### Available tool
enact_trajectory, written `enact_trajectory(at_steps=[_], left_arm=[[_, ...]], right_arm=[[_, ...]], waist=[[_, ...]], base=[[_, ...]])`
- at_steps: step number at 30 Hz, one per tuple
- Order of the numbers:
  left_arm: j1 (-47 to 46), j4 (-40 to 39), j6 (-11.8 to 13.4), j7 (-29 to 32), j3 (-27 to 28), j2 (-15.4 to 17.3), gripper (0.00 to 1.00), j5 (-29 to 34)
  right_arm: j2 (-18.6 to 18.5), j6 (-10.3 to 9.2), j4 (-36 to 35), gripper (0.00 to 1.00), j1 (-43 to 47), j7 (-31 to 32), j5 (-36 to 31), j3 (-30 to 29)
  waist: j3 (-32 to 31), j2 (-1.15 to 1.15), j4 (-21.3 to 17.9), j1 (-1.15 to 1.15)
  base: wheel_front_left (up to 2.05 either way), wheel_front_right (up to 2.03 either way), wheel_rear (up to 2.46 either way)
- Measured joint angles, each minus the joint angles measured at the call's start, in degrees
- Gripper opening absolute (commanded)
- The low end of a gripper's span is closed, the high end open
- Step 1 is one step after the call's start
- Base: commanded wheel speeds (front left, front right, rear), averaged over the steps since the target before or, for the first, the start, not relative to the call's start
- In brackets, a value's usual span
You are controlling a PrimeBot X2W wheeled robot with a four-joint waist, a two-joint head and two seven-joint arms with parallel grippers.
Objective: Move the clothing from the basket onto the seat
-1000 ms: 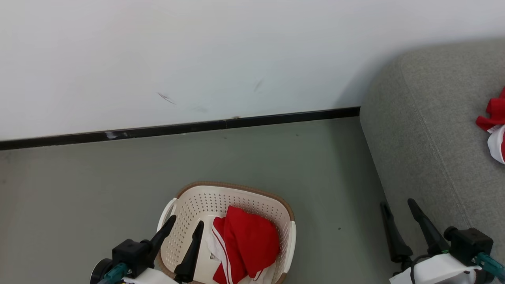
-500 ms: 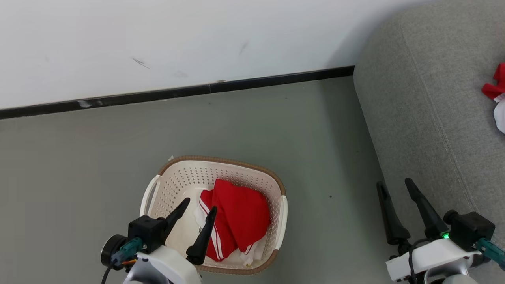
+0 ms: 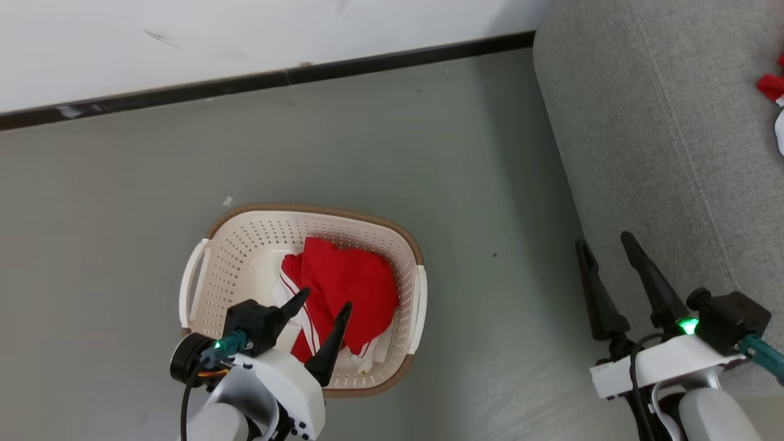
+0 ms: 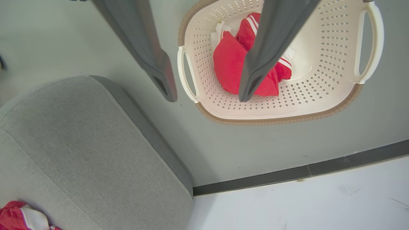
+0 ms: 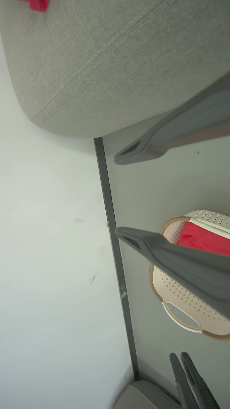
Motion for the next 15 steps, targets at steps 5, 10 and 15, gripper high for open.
enact_trajectory(at_steps=[5,10,15], left_arm=[[-2.0,1.1,0.1,1.7,0.0,-0.3,1.0,0.0],[-3.5,3.4,0.5,4.4,0.0,-0.7,1.0,-0.1],[-5.9,5.1,1.2,6.3,0.5,-0.6,1.0,-0.1]], right_arm=[[0.0,0.0,-1.1,1.0,-2.5,0.0,0.2,0.3],[0.0,0.0,-2.1,1.0,-4.6,0.0,0.5,0.7],[0.0,0.0,-2.9,1.0,-6.5,0.0,1.4,1.6]], waist=[[2.7,0.0,-1.2,0.0],[5.2,0.0,-2.6,0.0],[7.7,0.0,-4.0,0.0]], base=[[0.0,0.0,0.0],[0.0,0.0,0.0],[0.0,0.0,0.0]])
